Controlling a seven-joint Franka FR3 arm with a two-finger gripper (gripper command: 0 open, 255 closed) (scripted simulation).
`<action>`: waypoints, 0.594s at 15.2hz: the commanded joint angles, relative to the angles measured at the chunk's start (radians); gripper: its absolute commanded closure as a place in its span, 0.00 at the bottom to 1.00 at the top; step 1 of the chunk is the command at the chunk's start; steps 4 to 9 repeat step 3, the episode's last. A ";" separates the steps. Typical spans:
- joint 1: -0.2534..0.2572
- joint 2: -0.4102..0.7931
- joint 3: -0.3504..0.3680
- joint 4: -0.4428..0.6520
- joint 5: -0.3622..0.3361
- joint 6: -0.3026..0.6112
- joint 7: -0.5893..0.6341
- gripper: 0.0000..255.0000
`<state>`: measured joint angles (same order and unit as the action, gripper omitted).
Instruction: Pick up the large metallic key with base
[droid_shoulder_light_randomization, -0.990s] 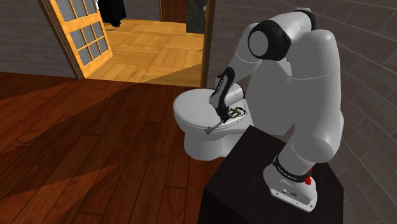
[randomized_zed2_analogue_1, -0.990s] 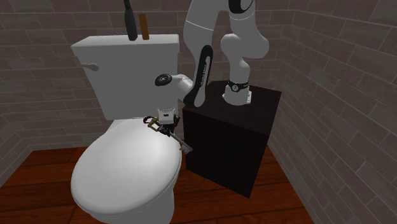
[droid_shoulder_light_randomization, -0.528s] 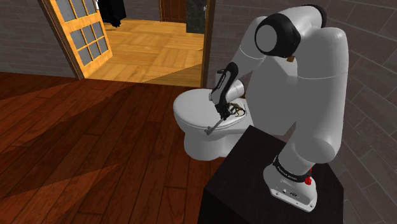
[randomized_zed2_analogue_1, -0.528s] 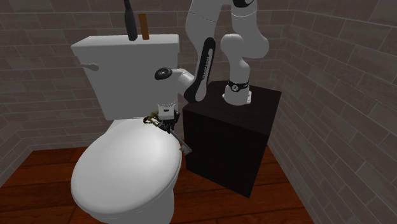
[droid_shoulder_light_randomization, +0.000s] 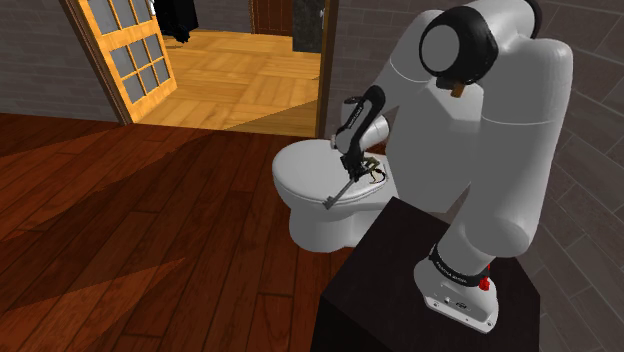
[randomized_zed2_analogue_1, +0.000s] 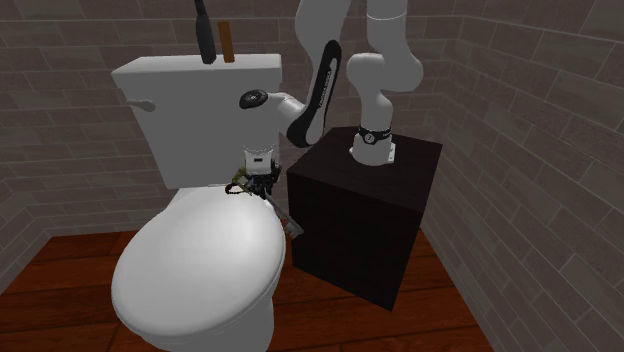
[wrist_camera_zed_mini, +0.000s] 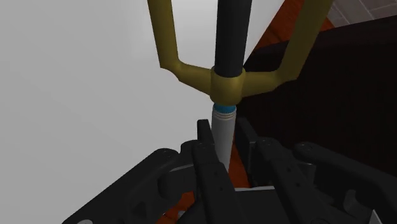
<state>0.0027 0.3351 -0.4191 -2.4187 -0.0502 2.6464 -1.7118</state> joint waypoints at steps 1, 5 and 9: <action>0.010 -0.029 -0.013 -0.003 -0.016 -0.026 0.011 1.00; 0.010 -0.032 -0.014 -0.004 -0.017 -0.028 0.012 1.00; 0.010 -0.032 -0.014 -0.004 -0.017 -0.028 0.012 1.00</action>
